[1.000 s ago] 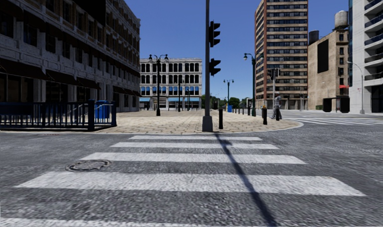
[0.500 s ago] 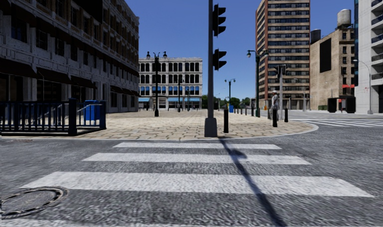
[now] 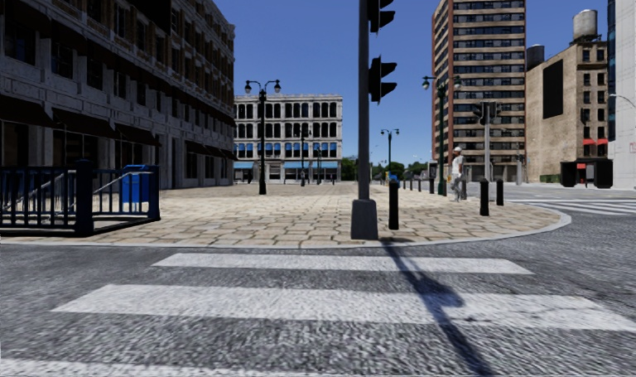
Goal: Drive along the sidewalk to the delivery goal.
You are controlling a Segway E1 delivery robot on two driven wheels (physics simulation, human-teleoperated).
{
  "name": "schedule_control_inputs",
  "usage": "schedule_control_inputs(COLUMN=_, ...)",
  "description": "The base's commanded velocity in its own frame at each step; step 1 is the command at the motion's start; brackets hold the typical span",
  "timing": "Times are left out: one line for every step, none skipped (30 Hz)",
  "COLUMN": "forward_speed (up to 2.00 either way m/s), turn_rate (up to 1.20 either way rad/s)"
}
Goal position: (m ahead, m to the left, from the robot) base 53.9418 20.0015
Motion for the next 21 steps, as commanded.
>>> schedule_control_inputs(forward_speed=2.00, turn_rate=0.00)
schedule_control_inputs(forward_speed=2.00, turn_rate=0.00)
schedule_control_inputs(forward_speed=2.00, turn_rate=0.00)
schedule_control_inputs(forward_speed=2.00, turn_rate=0.00)
schedule_control_inputs(forward_speed=2.00, turn_rate=0.00)
schedule_control_inputs(forward_speed=2.00, turn_rate=0.00)
schedule_control_inputs(forward_speed=2.00, turn_rate=0.01)
schedule_control_inputs(forward_speed=2.00, turn_rate=0.30)
schedule_control_inputs(forward_speed=2.00, turn_rate=0.52)
schedule_control_inputs(forward_speed=2.00, turn_rate=0.52)
schedule_control_inputs(forward_speed=2.00, turn_rate=0.59)
schedule_control_inputs(forward_speed=2.00, turn_rate=0.61)
schedule_control_inputs(forward_speed=2.00, turn_rate=0.62)
schedule_control_inputs(forward_speed=2.00, turn_rate=0.62)
schedule_control_inputs(forward_speed=2.00, turn_rate=0.38)
schedule_control_inputs(forward_speed=2.00, turn_rate=0.38)
schedule_control_inputs(forward_speed=2.00, turn_rate=0.13)
schedule_control_inputs(forward_speed=2.00, turn_rate=0.03)
schedule_control_inputs(forward_speed=2.00, turn_rate=0.00)
schedule_control_inputs(forward_speed=2.00, turn_rate=0.00)
schedule_control_inputs(forward_speed=2.00, turn_rate=0.00)
